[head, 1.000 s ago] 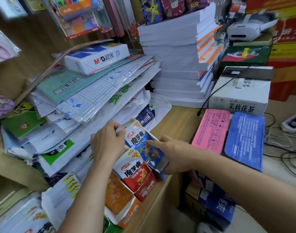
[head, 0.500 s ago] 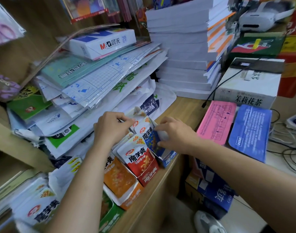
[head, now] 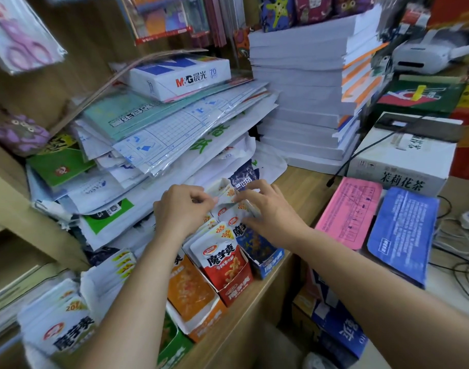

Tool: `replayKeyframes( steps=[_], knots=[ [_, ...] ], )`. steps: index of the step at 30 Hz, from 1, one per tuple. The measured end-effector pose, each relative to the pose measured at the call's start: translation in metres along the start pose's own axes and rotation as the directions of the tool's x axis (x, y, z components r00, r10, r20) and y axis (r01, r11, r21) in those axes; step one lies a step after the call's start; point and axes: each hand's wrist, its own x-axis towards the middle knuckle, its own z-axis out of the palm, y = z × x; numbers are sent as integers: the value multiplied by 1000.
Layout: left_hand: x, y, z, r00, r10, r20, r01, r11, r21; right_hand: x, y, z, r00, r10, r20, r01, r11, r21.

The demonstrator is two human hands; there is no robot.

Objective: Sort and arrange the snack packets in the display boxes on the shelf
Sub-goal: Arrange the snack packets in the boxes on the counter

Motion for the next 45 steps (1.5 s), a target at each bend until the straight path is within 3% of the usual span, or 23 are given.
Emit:
replayKeyframes(
  steps=[3, 7, 14, 20, 24, 31, 36, 42, 45],
  knots=[
    [2, -2, 0, 1000, 11, -11, -12, 1000, -22, 1, 6, 0, 998, 21, -65, -19, 999, 38],
    [1, -2, 3, 996, 23, -91, -16, 997, 74, 0, 9, 0, 997, 51, -63, -48, 997, 53],
    [3, 5, 3, 997, 43, -71, -40, 998, 48, 1, 5, 0, 979, 87, 186, -71, 993, -92],
    [6, -1, 3, 996, 80, 45, -88, 971, 223, 16, -1, 3, 999, 28, -28, -27, 1000, 15],
    [6, 0, 1, 997, 71, 38, -76, 982, 174, 25, -5, 10, 1000, 13, -8, -13, 1000, 10],
    [7, -7, 0, 996, 83, 44, -88, 988, 125, 50, -10, 10, 993, 1, 116, 16, 989, -150],
    [5, -6, -5, 990, 116, 82, -115, 993, -23, 53, -6, 7, 998, 21, 65, -19, 1000, -22],
    [8, -2, -1, 982, 135, 133, -154, 978, 143, 54, -6, 9, 985, 5, -172, 33, 976, 216],
    [12, -2, 4, 994, 82, 71, -91, 987, 132, 53, -7, 10, 982, 7, -187, 47, 958, 283]
  ],
)
